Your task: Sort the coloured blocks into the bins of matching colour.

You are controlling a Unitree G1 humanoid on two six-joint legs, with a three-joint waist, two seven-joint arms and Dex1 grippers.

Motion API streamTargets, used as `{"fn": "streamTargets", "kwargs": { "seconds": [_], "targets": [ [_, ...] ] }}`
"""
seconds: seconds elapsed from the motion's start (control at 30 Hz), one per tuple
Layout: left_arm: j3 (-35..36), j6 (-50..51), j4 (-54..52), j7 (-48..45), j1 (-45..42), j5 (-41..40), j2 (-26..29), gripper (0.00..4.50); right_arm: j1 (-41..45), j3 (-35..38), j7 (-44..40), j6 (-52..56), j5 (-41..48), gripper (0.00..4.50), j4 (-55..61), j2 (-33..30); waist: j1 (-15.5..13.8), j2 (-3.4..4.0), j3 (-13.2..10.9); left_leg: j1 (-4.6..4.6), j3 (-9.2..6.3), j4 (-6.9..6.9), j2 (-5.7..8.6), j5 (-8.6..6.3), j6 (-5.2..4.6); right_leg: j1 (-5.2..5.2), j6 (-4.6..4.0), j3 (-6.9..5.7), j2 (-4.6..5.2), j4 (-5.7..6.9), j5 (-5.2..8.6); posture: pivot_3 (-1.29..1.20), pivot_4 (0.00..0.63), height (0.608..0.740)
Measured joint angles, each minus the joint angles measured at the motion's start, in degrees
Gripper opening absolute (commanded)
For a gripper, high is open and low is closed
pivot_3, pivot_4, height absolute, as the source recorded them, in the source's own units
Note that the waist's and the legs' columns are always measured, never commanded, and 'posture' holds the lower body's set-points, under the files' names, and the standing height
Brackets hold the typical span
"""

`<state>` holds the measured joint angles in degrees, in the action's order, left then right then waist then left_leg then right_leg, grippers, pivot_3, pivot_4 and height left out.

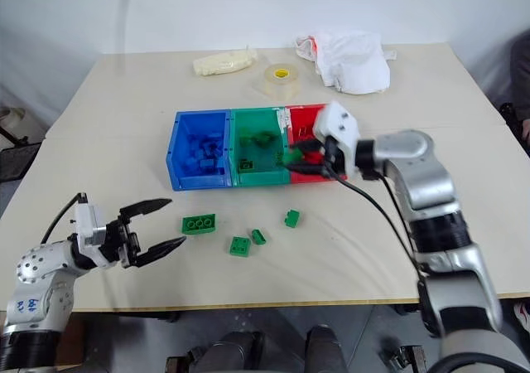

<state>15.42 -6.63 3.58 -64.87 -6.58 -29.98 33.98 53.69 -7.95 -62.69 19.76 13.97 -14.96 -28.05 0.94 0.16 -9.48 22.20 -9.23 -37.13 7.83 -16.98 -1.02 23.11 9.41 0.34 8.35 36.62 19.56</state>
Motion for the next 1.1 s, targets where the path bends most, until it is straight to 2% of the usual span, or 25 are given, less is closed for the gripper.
{"fn": "streamTargets", "kwargs": {
  "seconds": [0.13, 0.17, 0.27, 0.37, 0.4, 0.57, 0.67, 0.8, 0.93, 1.1],
  "targets": [
    [0.26, -1.24, 1.61, -0.13, -0.25, 0.09, 0.00, 4.50, 5.55, -0.71, 4.00, -4.78, -3.34, 1.63, -12.16, 5.60, 0.73, -0.01, 0.01, 0.05, 0.00, 0.04, 0.08, -0.01, -0.02, 0.19, -0.02, -0.02, 0.08, 0.44, -0.01, 0.00, 0.150, 0.740],
    [0.25, -1.46, 1.80, -0.22, -0.19, 0.15, 0.00, 4.50, 7.23, -0.73, 5.35, -6.13, -4.39, 2.34, -16.17, 7.12, 0.89, -0.02, 0.00, 0.06, 0.02, 0.05, 0.10, -0.01, -0.02, 0.23, -0.03, -0.02, 0.08, 0.47, -0.02, 0.00, 0.150, 0.740],
    [-0.26, -1.82, 1.71, -0.30, -0.42, 0.36, 0.00, 4.50, 11.39, -0.82, 8.17, -10.20, -6.76, 3.25, -25.65, 11.35, 1.66, -0.01, 0.00, 0.06, 0.04, 0.06, 0.07, -0.01, -0.02, 0.31, -0.03, -0.02, 0.07, 0.58, -0.01, 0.00, 0.150, 0.740],
    [-0.46, -2.07, 1.69, -0.27, -0.59, 0.70, 0.00, 4.50, 12.82, -0.78, 9.23, -13.80, -8.24, 4.27, -30.51, 12.61, 2.31, -0.01, 0.00, 0.06, 0.03, 0.02, 0.07, -0.01, -0.01, 0.39, -0.04, -0.02, 0.08, 0.82, -0.01, 0.00, 0.150, 0.740],
    [-0.46, -2.10, 1.69, -0.25, -0.63, 0.76, 0.00, 4.50, 13.05, -0.59, 9.36, -14.78, -8.41, 4.46, -31.42, 12.62, 2.34, -0.01, 0.00, 0.06, 0.03, 0.01, 0.07, -0.01, -0.01, 0.39, -0.04, -0.02, 0.07, 0.82, -0.01, 0.00, 0.150, 0.740],
    [-0.60, -2.12, 1.78, -0.35, -1.98, 0.90, 0.05, 4.50, 13.38, -0.22, 7.87, -17.20, -8.29, 4.46, -30.90, 11.90, 2.38, -0.01, 0.00, 0.06, 0.04, -0.01, 0.07, 0.00, 0.00, 0.42, -0.04, -0.01, 0.07, 0.85, -0.01, 0.00, 0.150, 0.740],
    [-1.01, -2.12, 2.57, -1.18, -2.77, 0.99, 0.31, 4.50, 10.66, 0.52, 4.60, -16.91, -6.86, 4.46, -24.20, 9.15, 2.32, -0.01, 0.00, 0.06, 0.03, 0.02, 0.08, 0.00, 0.00, 0.42, -0.04, -0.01, 0.07, 0.84, -0.01, 0.00, 0.150, 0.740],
    [-1.58, -2.19, 5.72, -2.47, -4.78, 1.37, 0.79, 4.50, -1.30, 1.79, -3.29, -12.55, -1.58, 4.46, -7.40, 1.95, 1.56, -0.03, 0.01, 0.10, -0.03, -0.03, 0.13, -0.01, 0.00, 0.39, -0.04, -0.03, 0.11, 0.81, -0.01, 0.00, 0.150, 0.740],
    [-2.27, -2.81, 9.23, -3.98, -6.26, 2.31, 1.23, 4.50, -17.22, 5.20, -8.89, -3.92, 4.78, 4.46, 8.25, -9.56, 0.45, -0.02, -0.01, 0.19, 0.03, -0.10, 0.14, -0.03, -0.02, 0.41, -0.04, -0.02, 0.12, 0.73, -0.01, 0.00, 0.150, 0.740],
    [-3.00, -3.30, 11.34, -5.06, -7.89, 2.81, 1.31, 4.50, -30.64, 12.61, -10.14, 0.47, 7.26, 4.46, 16.80, -21.31, 0.38, -0.04, -0.01, 0.14, 0.24, -0.13, 0.01, -0.02, -0.01, 0.38, -0.04, -0.04, 0.08, 0.41, -0.01, 0.00, 0.150, 0.740]
  ]
}}
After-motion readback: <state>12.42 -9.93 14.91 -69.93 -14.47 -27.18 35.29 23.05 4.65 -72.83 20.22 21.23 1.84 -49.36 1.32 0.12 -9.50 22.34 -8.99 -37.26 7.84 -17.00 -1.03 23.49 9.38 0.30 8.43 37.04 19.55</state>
